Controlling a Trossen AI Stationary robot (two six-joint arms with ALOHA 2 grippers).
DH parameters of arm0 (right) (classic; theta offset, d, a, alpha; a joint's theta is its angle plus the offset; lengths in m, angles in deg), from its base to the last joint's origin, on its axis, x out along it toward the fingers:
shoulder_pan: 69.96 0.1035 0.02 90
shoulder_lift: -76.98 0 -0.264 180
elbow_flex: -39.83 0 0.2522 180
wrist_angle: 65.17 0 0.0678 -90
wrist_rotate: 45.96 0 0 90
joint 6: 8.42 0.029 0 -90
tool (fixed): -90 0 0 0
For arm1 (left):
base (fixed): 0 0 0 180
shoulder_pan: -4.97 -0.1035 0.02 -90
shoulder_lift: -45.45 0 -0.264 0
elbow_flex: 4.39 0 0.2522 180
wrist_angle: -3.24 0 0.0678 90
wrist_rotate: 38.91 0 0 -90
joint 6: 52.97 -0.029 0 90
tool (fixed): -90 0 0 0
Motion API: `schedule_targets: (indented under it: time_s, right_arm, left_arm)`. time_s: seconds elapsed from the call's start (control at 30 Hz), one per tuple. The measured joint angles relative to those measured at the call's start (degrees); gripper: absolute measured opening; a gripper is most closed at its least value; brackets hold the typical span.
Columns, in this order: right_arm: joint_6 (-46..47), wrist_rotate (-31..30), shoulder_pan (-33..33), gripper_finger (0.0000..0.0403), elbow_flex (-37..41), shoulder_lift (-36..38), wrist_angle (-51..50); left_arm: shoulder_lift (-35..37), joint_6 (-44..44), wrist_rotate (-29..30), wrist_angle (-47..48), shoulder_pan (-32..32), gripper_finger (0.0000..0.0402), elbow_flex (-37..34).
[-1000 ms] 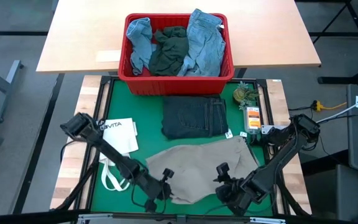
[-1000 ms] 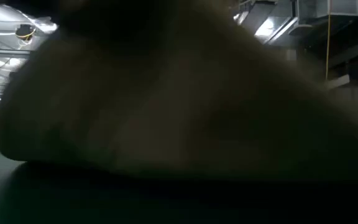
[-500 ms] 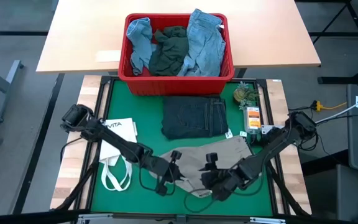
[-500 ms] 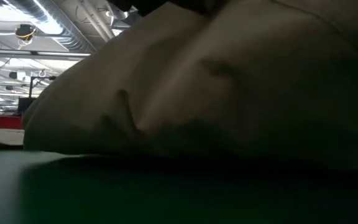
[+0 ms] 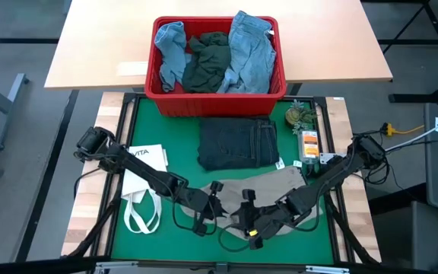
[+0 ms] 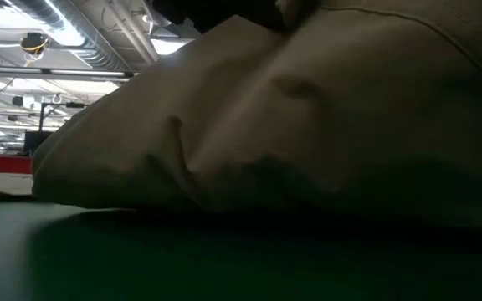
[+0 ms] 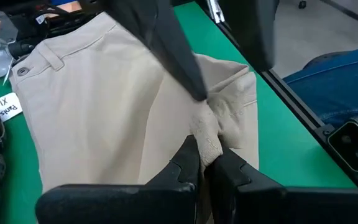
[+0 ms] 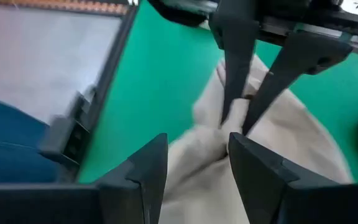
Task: Fold laundry
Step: Fold the brown shorts
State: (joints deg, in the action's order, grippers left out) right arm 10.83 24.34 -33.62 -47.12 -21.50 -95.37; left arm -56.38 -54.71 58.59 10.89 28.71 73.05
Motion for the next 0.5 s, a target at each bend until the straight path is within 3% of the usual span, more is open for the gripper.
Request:
schedule_targets:
  time_s: [0.5]
  right_arm:
    - [3.35, -0.71, 0.0, 0.017, 0.0, 0.0, -0.48]
  left_arm:
    - [0.0, 1.67, -1.11, -0.29, 0.03, 0.0009, 0.0]
